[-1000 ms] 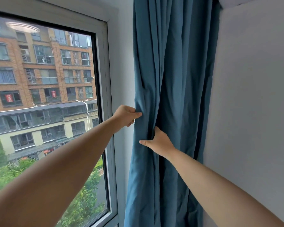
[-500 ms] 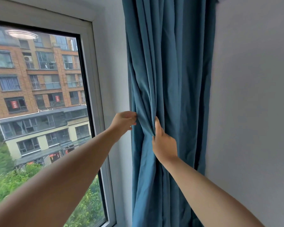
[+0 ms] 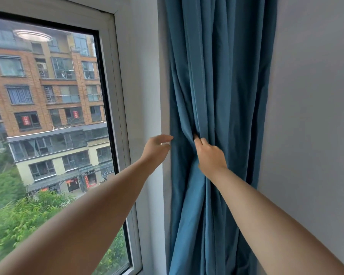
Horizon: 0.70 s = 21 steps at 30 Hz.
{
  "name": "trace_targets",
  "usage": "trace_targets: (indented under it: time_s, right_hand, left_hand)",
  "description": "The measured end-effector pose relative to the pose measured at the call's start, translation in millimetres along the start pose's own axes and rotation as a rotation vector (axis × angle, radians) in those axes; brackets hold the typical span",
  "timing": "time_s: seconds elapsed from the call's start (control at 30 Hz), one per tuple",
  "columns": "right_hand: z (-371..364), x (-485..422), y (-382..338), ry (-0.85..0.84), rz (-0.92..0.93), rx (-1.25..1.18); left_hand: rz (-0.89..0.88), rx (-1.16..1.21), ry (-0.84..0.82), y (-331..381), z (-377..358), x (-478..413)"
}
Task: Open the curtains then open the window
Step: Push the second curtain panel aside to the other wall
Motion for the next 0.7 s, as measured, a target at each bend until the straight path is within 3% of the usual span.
trace_targets:
  time_s: [0.17, 0.3, 0.43, 0.57, 0.63, 0.7]
  right_hand:
    - [-10, -25, 39, -0.1, -0.141, -0.042]
    - [-21, -58, 86, -0.207, -0.432, -0.17]
    - [-35, -66, 49, -0.303, -0.377, -0.339]
    - [-45, -49, 30, -0.19, -0.274, -0.291]
    - [-42, -37, 25, -0.011, -0.201, -0.289]
    - [-31, -28, 36, 0.196, -0.276, -0.321]
  left_hand:
    - [0.007, 0.007, -0.013, -2, -2, -6]
    - [-0.017, -0.016, -0.05, 7, -8, -15]
    - [-0.033, -0.028, -0.033, 6, -7, -24]
    - [-0.044, -0.053, -0.012, 3, -8, -34]
    - [-0.056, -0.068, 0.016, 5, -1, -35]
    - [-0.066, -0.083, -0.003, 7, -5, -40]
Point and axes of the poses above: each hand's wrist, its own x-axis away from the middle knuckle, its own z-axis out of the back of the hand, y = z × x, the point moved 6 cm from there along -x, towards the middle knuckle, and after that the axes turned 12 degrees about -z, right-handed, at the moved point
